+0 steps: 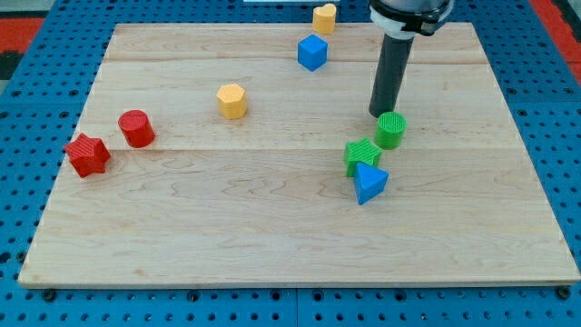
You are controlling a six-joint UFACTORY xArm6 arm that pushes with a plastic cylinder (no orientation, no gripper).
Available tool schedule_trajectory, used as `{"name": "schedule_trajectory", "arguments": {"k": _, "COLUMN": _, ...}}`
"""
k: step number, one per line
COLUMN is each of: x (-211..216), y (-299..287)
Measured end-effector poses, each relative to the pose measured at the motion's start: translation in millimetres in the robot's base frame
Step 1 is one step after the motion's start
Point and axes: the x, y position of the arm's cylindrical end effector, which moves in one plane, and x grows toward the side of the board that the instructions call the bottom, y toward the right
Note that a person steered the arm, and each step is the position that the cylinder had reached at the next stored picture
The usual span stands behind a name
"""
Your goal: Move the green star to the top right of the triangle
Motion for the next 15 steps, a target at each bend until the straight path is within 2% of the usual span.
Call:
{"name": "schedule_trajectory", "arguments": {"k": 3, "x": 27, "y": -53}}
{"name": "schedule_trajectory", "arguments": {"k": 4, "x": 55, "y": -53}}
{"name": "schedule_trajectory", "arguments": {"k": 5, "x": 83, "y": -44}}
{"name": "schedule_trajectory", "arguments": {"k": 7, "x": 98, "y": 4}}
{"name": "schedule_trajectory", "arguments": {"k": 9, "x": 148, "y": 5}}
{"name": "schedule_trajectory", "arguments": {"k": 10, "x": 158, "y": 9}}
{"name": "schedule_trajectory", "arguments": {"k": 12, "x": 174, "y": 44}}
{"name": "schedule_trajectory", "arguments": {"k": 13, "x": 201, "y": 56}}
{"name": "schedule_trajectory", "arguments": {"k": 14, "x": 202, "y": 90}}
{"name": "schedule_trajectory", "arguments": {"k": 15, "x": 175, "y": 88}}
